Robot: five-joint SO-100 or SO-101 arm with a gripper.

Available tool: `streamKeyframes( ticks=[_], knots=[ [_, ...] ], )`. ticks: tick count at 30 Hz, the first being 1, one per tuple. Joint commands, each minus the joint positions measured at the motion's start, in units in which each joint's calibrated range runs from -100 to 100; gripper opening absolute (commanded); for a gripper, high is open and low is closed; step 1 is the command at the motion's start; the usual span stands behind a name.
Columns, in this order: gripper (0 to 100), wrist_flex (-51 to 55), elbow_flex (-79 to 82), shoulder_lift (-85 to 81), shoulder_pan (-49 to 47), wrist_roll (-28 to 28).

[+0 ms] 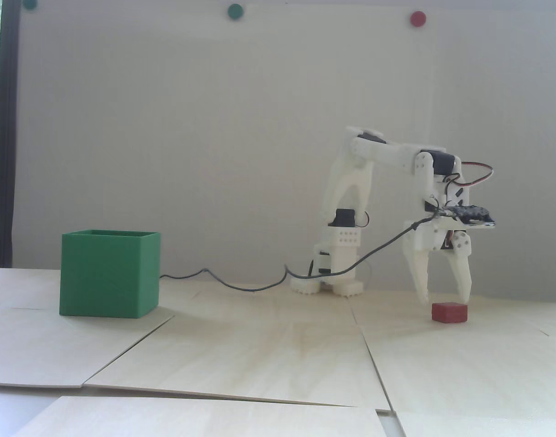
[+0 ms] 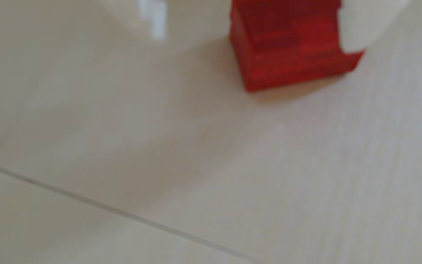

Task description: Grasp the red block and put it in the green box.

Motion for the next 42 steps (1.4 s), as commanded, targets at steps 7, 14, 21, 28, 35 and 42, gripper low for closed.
streamKeyframes(
  ticks=[7,14,21,28,35,42],
  knots=[
    [25,-0.66,-4.85,-3.63,-1.41,0.21],
    [25,-1.25,-5.21,-3.63,-2.78,0.42],
    [25,-1.25,-5.21,-3.55,-5.59,0.21],
    [25,-1.25,-5.12,-3.47,-5.59,0.21],
    [25,-1.25,-5.03,-3.47,-5.67,0.47],
    [25,-1.25,-5.12,-3.47,-5.91,0.42]
  ],
)
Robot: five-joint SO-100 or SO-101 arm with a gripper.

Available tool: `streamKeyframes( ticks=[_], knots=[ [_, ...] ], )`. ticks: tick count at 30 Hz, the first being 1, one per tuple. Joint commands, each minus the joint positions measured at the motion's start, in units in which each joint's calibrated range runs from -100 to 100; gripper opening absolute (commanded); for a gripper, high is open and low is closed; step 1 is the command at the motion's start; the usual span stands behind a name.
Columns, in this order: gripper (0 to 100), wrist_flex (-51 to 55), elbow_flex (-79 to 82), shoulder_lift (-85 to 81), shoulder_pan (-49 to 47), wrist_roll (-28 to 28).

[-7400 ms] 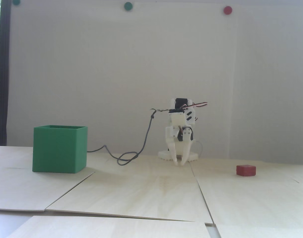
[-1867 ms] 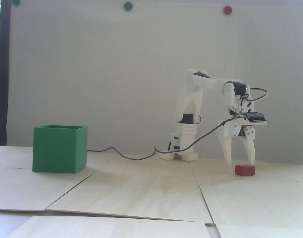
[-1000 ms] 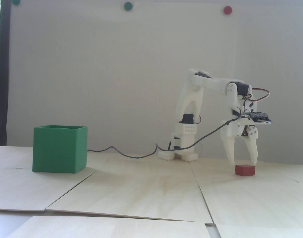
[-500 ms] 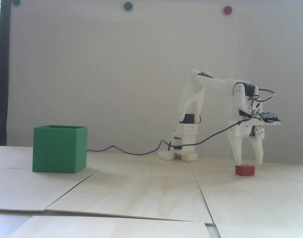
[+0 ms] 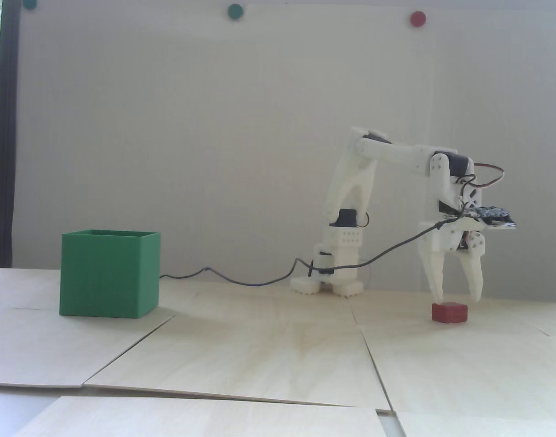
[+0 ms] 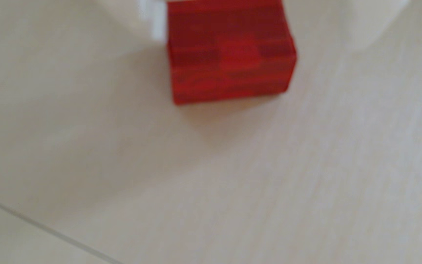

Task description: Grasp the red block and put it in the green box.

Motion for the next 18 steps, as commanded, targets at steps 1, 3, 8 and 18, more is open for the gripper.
streamKeyframes(
  ticks=[1,3,8,18],
  knots=[
    [25,-1.08,-5.12,-3.47,-1.42,0.31],
    [25,-1.08,-4.94,-3.39,-1.66,0.21],
    [25,-1.08,-4.76,-3.31,-2.79,0.16],
    [25,-3.44,-5.21,4.03,-2.87,0.10]
  ],
)
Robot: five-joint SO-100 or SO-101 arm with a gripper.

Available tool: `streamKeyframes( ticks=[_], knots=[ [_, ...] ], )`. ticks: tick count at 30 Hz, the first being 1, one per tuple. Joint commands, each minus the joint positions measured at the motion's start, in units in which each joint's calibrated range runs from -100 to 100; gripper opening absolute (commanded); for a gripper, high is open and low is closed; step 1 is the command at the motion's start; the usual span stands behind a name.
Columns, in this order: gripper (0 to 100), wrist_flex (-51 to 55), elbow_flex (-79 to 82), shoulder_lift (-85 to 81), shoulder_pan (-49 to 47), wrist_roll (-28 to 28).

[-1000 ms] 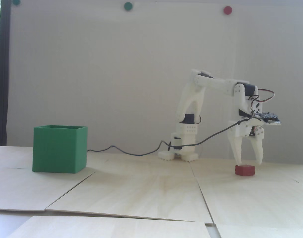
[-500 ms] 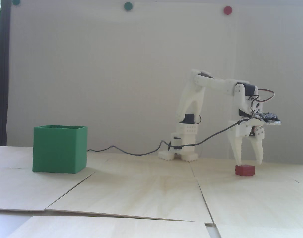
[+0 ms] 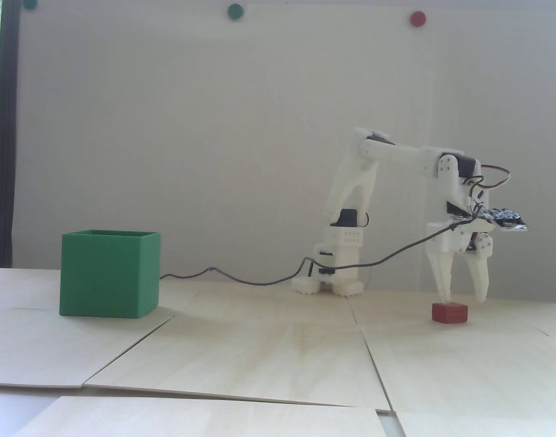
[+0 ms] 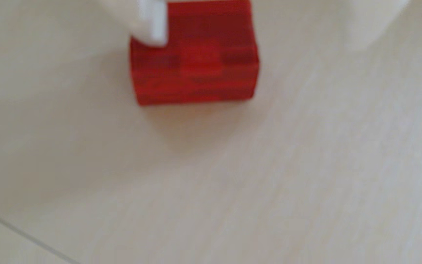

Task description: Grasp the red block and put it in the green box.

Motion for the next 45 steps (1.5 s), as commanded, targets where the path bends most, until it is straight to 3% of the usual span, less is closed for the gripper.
streamKeyframes(
  ticks=[1,28,45],
  knots=[
    [25,-3.28,-3.42,2.10,-0.65,0.05],
    [25,-3.11,-3.42,2.02,-0.57,0.05],
    [25,-1.25,-3.42,2.02,-3.55,3.23]
  ],
)
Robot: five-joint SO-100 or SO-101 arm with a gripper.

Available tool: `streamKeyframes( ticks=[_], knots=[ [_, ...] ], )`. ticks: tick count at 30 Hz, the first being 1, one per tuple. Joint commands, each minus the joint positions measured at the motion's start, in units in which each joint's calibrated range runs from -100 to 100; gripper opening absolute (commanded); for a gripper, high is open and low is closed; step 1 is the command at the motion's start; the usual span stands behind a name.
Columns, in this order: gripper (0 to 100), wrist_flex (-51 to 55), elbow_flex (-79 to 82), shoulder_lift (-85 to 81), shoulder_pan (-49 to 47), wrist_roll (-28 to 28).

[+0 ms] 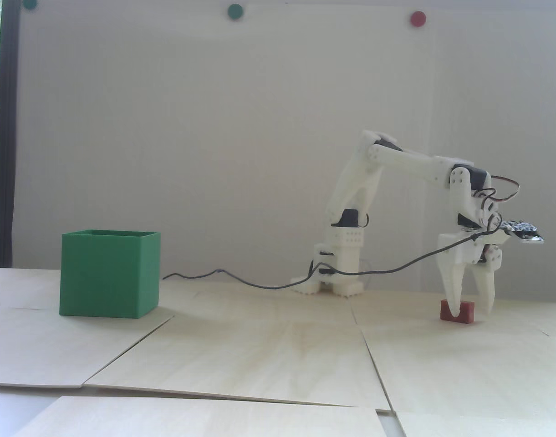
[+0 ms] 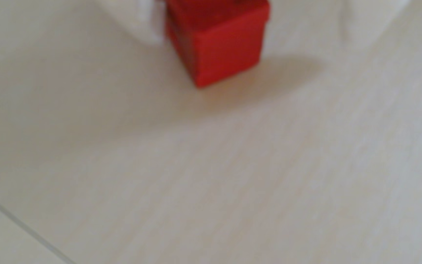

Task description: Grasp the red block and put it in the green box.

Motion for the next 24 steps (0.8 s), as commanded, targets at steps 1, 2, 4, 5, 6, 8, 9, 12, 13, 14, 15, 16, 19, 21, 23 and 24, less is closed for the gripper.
streamKeyframes(
  ticks=[1,2,4,5,6,8,9,12,13,14,15,16,19,21,23,24],
  knots=[
    [25,0.74,-1.27,-1.71,-0.49,0.81],
    [25,0.74,-1.27,-1.71,-0.49,0.81],
    [25,0.57,-1.27,-1.71,-0.65,0.87],
    [25,0.57,-1.27,-1.71,-0.73,0.87],
    [24,0.57,-1.27,-1.71,-0.73,0.92],
    [24,0.91,-1.09,-1.71,-0.73,2.06],
    [24,2.18,-1.09,-1.63,-0.73,3.16],
    [24,4.62,-1.18,-1.63,-0.57,4.82],
    [24,4.79,-1.18,-1.63,-0.49,4.87],
    [24,4.79,-1.18,-1.63,-0.33,4.93],
    [24,4.87,-1.18,-1.63,-0.25,4.98],
    [21,5.13,-1.18,-1.63,-0.17,5.03],
    [1,5.13,-1.18,-1.32,-0.01,5.08],
    [2,4.79,-1.18,-1.32,0.07,4.77],
    [3,4.71,-1.27,-1.63,0.56,4.56],
    [3,4.71,-1.44,-1.79,1.04,4.56]
  ],
)
